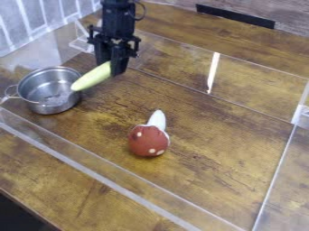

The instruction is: Move the green spoon to the left

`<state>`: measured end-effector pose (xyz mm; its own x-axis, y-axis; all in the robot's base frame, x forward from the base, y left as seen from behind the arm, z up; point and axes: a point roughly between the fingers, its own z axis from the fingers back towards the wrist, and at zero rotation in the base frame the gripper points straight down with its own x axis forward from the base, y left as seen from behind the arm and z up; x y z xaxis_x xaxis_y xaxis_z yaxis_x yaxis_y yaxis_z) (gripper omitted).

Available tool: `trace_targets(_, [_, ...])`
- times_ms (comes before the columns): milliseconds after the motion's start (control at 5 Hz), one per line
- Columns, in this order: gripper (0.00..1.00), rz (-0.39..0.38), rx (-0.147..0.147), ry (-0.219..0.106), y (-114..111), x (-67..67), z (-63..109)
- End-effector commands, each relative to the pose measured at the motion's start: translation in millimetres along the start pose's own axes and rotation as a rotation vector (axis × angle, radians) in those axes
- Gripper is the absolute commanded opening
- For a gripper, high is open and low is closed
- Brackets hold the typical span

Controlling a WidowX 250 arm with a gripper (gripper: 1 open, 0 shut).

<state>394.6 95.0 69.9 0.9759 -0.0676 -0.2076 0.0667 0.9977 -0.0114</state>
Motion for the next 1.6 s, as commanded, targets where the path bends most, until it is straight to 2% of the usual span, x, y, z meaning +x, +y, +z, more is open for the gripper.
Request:
trace_targets(0, [0.0, -0.001, 0.003, -0.039, 9.6, -1.8, 22.2])
trace_targets(400, [0.0, -0.036, -0.016, -0.01, 10.8, -5.6, -6.5])
trace_targets(800, [0.0, -0.007, -0.026, 0.002, 19.4, 8.5, 7.0])
trace_targets(1000, [1.0, 0.041, -0.049, -0.005, 27.4, 9.9, 4.2])
trace_targets(1200, [1.0, 0.086, -0.074, -0.013, 36.1, 11.3, 0.5])
trace_targets(1400, [1.0, 0.058, -0.066, -0.017, 43.8, 1.0, -3.4])
